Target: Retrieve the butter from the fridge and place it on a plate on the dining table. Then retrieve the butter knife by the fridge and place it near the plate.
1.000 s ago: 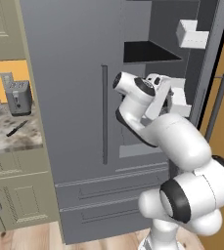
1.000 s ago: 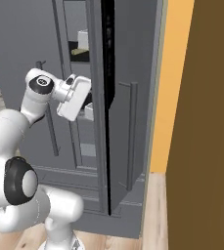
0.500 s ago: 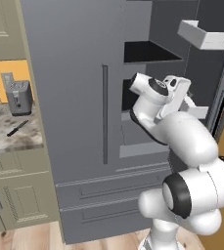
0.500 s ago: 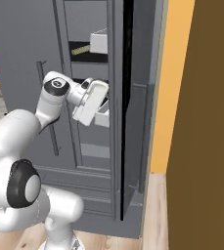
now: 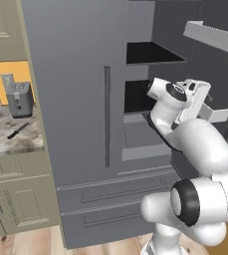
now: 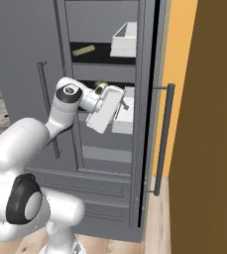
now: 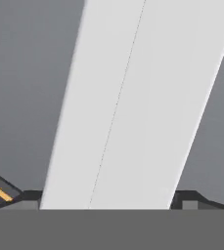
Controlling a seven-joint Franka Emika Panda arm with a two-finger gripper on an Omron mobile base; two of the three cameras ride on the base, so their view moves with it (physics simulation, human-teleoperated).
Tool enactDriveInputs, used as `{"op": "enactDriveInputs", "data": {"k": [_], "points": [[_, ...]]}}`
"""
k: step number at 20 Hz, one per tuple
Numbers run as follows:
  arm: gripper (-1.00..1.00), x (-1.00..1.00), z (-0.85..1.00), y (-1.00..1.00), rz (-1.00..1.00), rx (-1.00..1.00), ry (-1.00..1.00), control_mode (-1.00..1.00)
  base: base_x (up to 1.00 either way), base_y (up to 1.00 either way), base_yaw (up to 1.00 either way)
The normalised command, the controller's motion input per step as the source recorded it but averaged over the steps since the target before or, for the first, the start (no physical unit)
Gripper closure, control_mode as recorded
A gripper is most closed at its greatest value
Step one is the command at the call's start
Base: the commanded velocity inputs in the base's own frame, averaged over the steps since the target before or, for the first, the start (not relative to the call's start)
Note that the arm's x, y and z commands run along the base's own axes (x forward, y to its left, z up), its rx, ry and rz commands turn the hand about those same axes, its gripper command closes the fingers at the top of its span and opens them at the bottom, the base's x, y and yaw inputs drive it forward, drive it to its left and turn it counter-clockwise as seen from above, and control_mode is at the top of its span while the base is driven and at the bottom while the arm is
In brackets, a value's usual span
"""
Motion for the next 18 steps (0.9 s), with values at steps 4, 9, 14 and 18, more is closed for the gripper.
{"op": "enactDriveInputs", "data": {"k": [4, 9, 14, 18], "points": [[-1.00, -0.30, 0.10, 0.44, 0.00, 0.05, -0.02, -1.00, 0.00, 0.00, 0.00], [-1.00, -0.30, 0.05, 0.80, 0.00, 0.21, -0.03, -1.00, 0.00, 0.00, 0.00], [-1.00, -0.02, 0.06, 0.78, -0.02, 0.32, -0.15, -1.00, 0.00, 0.00, 0.00], [-1.00, -0.01, 0.02, 0.72, -0.02, 0.45, -0.42, -1.00, 0.00, 0.00, 0.00]]}}
